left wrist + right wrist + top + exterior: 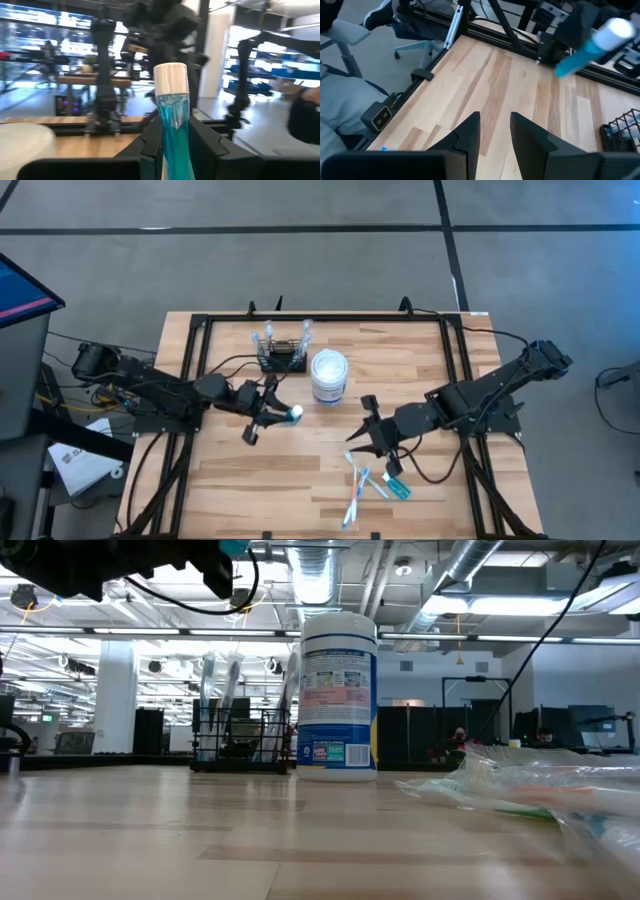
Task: Pick & Place toothbrushing station
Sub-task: Put the top blue mouthwash into the mesh organizer
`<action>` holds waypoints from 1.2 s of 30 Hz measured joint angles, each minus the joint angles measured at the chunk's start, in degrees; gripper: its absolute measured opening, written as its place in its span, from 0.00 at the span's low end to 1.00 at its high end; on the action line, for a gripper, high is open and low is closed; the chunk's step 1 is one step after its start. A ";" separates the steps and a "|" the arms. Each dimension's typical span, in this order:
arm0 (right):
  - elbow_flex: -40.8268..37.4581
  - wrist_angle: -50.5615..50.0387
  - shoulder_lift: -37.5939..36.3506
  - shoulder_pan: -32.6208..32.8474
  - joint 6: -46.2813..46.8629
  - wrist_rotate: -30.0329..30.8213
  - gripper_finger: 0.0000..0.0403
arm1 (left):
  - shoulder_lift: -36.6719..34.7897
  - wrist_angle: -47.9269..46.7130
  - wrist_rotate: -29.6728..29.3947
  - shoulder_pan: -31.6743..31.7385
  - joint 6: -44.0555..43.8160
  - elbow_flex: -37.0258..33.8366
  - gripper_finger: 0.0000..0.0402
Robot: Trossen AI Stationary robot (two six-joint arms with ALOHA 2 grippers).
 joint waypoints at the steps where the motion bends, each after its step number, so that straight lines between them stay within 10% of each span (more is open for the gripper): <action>1: 0.02 -0.02 0.00 -0.01 0.03 0.39 0.24 | 0.01 0.23 -1.13 0.00 0.04 -0.04 0.14; 16: -2.09 7.02 0.07 -0.11 4.99 16.88 0.24 | 0.40 5.25 -16.90 -5.13 7.01 -0.18 0.14; 36: -2.24 19.66 4.36 -3.30 1.61 16.93 0.24 | 22.58 34.26 -18.81 -7.70 16.43 10.69 0.14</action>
